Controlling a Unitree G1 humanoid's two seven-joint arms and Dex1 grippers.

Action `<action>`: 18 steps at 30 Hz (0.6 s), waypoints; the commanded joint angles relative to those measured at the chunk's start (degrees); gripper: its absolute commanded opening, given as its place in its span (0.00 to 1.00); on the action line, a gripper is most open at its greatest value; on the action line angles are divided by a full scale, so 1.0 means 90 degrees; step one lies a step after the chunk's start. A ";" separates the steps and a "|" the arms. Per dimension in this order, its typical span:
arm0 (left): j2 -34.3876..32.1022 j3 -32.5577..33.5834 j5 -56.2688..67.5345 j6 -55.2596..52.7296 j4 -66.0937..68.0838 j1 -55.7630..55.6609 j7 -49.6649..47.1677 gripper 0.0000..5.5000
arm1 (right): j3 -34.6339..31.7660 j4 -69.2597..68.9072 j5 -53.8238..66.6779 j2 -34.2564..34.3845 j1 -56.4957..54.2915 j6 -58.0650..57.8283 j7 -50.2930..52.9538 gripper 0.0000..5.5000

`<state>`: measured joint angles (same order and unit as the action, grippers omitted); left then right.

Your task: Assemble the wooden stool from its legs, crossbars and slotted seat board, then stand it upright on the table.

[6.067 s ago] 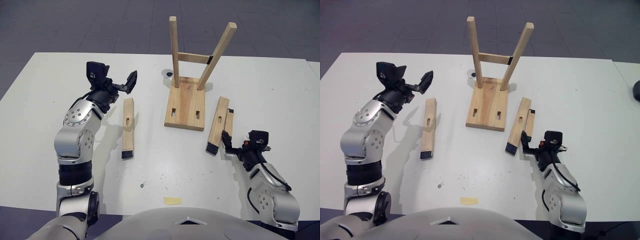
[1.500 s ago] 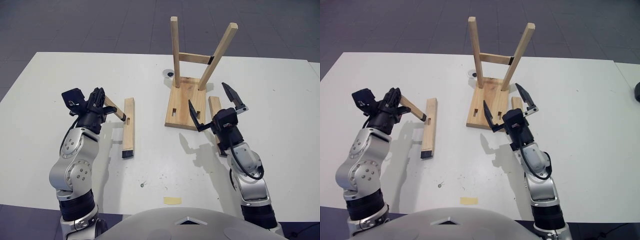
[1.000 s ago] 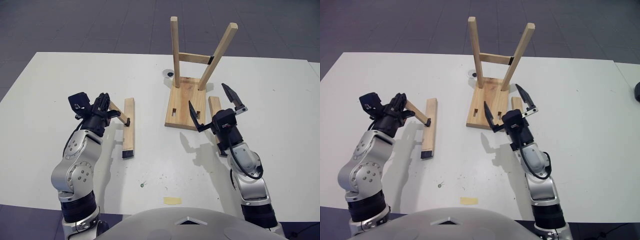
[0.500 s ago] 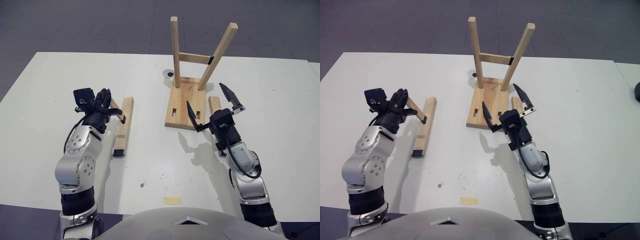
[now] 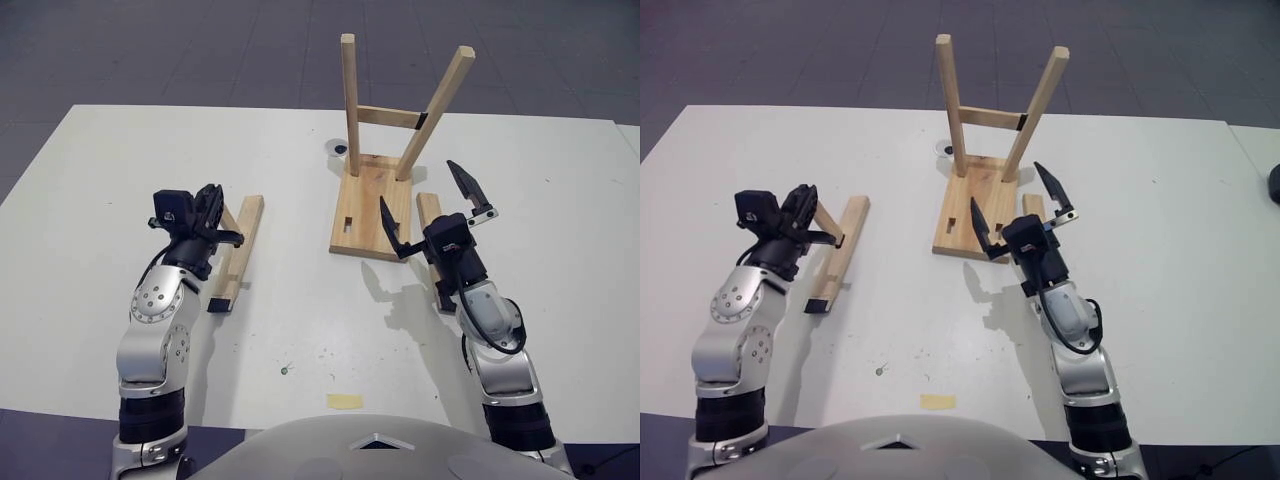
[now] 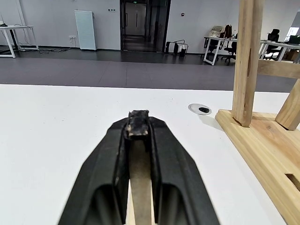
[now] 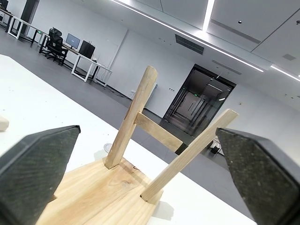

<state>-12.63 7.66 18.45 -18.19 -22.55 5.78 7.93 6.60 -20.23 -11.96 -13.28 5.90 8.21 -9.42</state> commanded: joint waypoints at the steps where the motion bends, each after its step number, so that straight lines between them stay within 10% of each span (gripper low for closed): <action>1: -0.0028 -0.0278 -0.0235 0.0145 0.0684 0.0858 0.0385 0.08 | -0.0174 0.0055 0.0027 -0.0127 -0.0227 -0.0062 -0.0057 0.98; 18: -0.0034 -0.0182 -0.0254 0.0710 0.0873 0.0693 0.0566 0.19 | -0.0166 0.0077 -0.0026 -0.0146 -0.0281 -0.0088 -0.0050 0.98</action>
<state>-13.08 6.12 16.73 -9.81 -16.08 9.93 13.19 4.63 -19.35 -11.87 -14.73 3.21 7.82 -9.61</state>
